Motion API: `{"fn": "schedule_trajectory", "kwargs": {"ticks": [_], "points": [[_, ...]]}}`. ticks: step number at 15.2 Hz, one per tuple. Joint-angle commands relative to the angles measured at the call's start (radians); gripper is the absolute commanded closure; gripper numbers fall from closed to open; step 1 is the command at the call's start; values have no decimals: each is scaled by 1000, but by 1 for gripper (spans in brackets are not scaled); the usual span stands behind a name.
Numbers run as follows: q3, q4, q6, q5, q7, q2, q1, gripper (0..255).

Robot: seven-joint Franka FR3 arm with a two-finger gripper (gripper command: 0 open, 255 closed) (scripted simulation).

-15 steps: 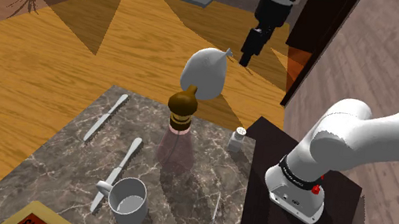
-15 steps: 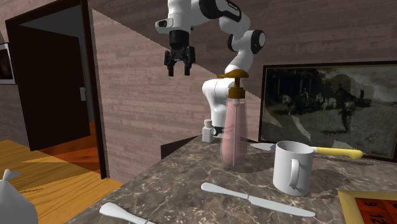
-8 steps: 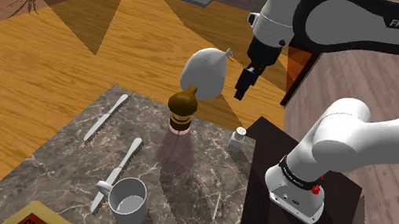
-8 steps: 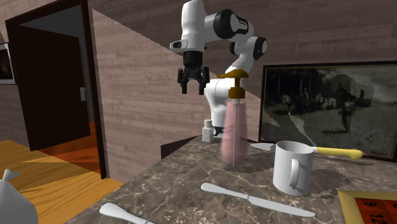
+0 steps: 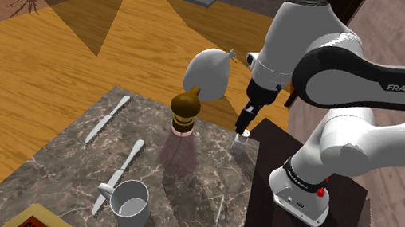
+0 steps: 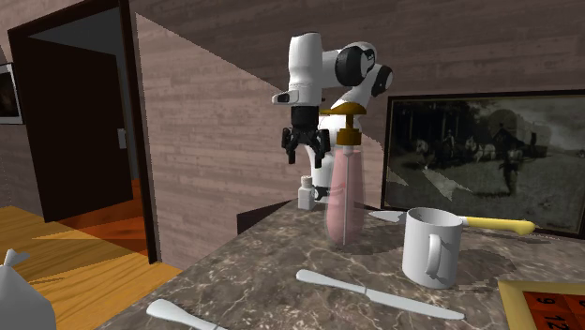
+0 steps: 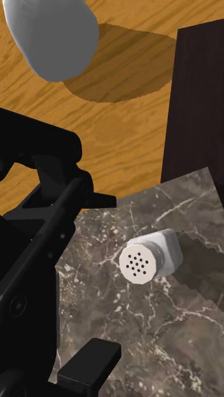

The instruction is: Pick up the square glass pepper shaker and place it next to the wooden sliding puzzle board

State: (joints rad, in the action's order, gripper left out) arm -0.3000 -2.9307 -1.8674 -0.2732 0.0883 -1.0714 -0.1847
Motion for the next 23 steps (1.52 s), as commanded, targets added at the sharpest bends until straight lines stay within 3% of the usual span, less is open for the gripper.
{"fn": "schedule_trajectory", "kwargs": {"ticks": [1, 6, 14, 15, 23], "points": [[-11, -26, -30, -12, 3, 5, -7, 0], [-35, -89, -123, -40, 2, 37, -22, 0], [-35, -89, -122, -40, 2, 37, -22, 0], [-35, -89, -122, -40, 2, 37, -22, 255], [-35, -89, -122, -40, 2, 36, -22, 255]]}}
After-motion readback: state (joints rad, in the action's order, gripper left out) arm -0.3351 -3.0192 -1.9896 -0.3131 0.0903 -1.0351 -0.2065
